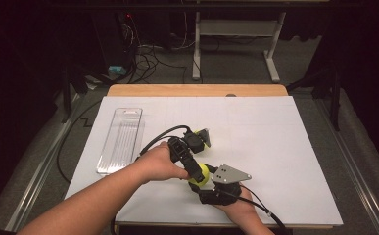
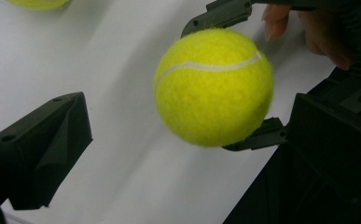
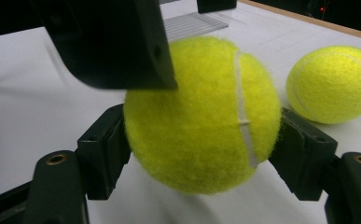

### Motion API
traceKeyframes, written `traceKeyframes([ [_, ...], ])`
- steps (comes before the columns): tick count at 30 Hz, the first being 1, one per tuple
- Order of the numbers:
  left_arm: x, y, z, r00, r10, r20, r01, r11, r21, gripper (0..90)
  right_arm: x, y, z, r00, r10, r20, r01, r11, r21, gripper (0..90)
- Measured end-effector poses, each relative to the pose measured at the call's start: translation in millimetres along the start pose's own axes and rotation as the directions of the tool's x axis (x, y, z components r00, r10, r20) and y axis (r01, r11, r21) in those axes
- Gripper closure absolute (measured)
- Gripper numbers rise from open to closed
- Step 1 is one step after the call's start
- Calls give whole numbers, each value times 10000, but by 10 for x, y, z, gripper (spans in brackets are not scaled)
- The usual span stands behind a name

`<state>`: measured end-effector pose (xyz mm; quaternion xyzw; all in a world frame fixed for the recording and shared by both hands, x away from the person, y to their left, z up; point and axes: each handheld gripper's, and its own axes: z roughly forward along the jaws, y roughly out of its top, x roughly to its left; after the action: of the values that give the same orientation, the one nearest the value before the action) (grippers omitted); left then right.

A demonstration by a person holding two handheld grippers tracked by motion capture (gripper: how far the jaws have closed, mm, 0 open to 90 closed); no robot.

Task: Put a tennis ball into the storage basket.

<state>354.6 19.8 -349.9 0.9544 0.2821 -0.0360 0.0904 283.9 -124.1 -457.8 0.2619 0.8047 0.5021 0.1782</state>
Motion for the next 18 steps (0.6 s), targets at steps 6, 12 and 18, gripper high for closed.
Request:
traceKeyframes([
  [6,-11,51,106,9999,27,107,-30,9997,249,18,8,13,-13,10000,2,44,-2,10000,-46,279],
  [12,9,68,196,9994,-78,328,69,9996,267,64,11,21,-25,10000,3,18,-3,9999,-112,280],
  [18,1,72,210,9980,-60,636,48,9998,188,165,3,18,-19,10000,86,-21,-87,9998,-172,279],
])
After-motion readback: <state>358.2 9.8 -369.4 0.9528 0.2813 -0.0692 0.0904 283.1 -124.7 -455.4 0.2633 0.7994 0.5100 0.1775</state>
